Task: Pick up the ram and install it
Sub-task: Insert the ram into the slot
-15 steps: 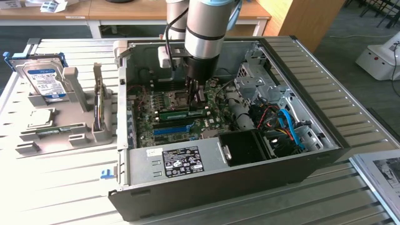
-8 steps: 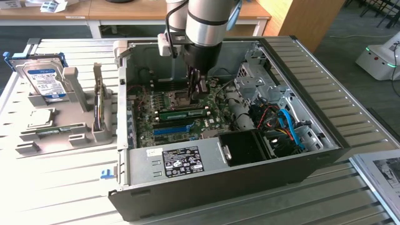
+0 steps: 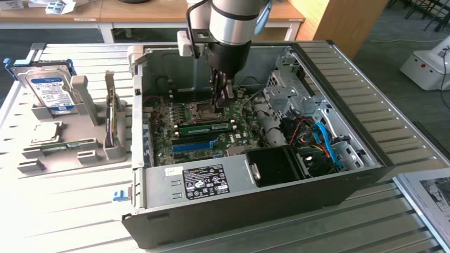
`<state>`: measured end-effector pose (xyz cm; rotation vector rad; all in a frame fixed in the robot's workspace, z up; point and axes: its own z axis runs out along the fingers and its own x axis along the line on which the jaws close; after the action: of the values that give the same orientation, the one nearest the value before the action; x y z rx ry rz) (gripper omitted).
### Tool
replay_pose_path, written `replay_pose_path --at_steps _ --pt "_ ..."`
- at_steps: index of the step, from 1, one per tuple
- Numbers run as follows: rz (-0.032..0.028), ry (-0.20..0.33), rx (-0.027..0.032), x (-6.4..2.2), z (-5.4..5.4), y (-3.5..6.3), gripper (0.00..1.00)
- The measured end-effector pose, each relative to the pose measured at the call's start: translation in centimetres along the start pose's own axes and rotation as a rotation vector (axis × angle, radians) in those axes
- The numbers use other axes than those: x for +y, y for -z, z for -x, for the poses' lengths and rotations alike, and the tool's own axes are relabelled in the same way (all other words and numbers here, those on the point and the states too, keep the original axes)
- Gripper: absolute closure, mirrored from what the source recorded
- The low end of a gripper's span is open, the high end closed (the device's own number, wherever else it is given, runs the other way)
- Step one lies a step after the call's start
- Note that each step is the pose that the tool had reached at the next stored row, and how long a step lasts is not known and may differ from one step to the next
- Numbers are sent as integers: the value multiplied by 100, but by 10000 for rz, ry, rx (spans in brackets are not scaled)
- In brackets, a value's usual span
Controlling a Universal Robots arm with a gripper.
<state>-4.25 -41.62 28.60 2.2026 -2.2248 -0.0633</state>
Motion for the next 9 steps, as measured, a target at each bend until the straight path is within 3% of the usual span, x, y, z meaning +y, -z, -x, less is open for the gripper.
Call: replay_pose_path --at_steps 9 --pt "0 0 1 6 3 154 69"
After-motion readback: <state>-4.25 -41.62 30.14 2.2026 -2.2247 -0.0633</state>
